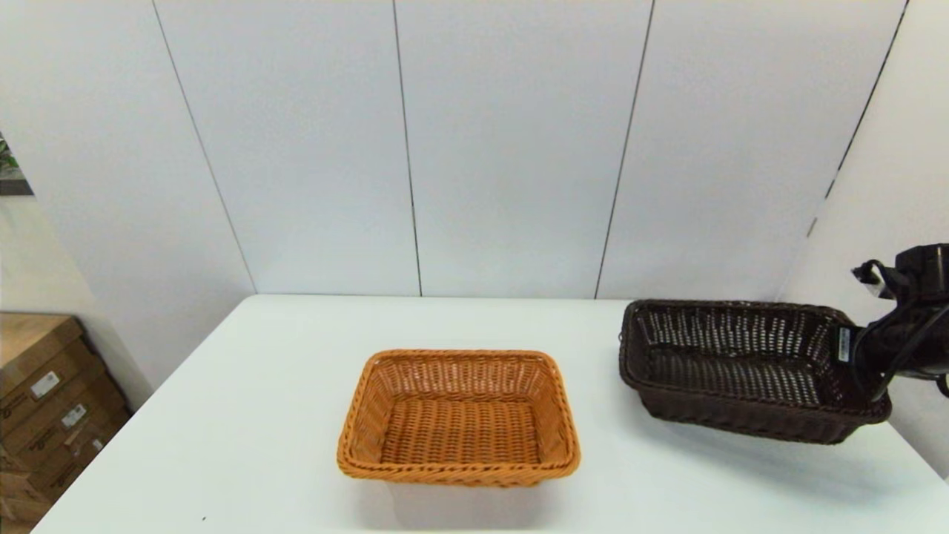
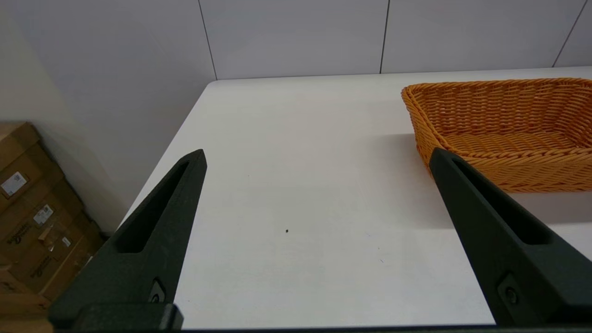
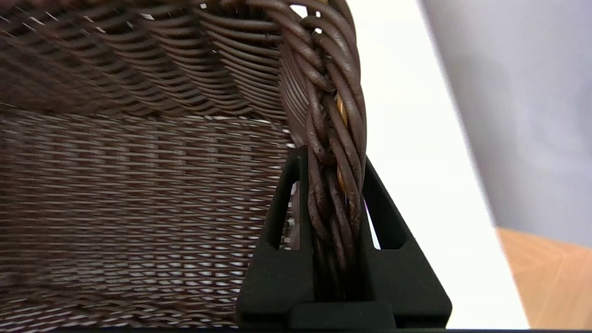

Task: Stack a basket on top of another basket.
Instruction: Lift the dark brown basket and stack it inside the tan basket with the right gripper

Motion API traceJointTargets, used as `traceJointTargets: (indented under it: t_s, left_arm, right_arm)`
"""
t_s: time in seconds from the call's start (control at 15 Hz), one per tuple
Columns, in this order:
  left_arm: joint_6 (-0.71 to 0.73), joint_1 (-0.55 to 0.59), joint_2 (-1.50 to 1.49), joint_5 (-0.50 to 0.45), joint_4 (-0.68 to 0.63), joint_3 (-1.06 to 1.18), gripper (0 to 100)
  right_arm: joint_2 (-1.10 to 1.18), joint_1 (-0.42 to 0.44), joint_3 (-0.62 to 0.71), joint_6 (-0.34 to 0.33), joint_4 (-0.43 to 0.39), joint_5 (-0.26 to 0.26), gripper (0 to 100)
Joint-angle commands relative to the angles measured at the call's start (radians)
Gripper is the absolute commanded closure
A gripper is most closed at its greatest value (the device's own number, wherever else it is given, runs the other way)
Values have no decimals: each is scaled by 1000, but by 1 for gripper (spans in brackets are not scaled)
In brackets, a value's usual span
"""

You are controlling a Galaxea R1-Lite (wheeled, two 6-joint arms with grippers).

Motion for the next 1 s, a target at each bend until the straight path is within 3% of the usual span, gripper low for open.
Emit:
traceJointTargets:
  t_s: [0.07,0.33,0.47,0.73,1.0]
  left_arm:
    - [0,0,-1,0,0,2,0]
    - [0,0,-1,0,0,2,0]
    - [0,0,-1,0,0,2,0]
    - [0,0,-1,0,0,2,0]
    - [0,0,-1,0,0,2,0]
  right_arm:
    - [-112,-13,-10,5,28,47,100]
    - [-200,-11,-54,23,195,153,100]
    - [-225,-13,-90,43,287,235,100]
    - [-228,-17,-168,106,441,309,100]
    - [-230,-34,-289,179,682,484,100]
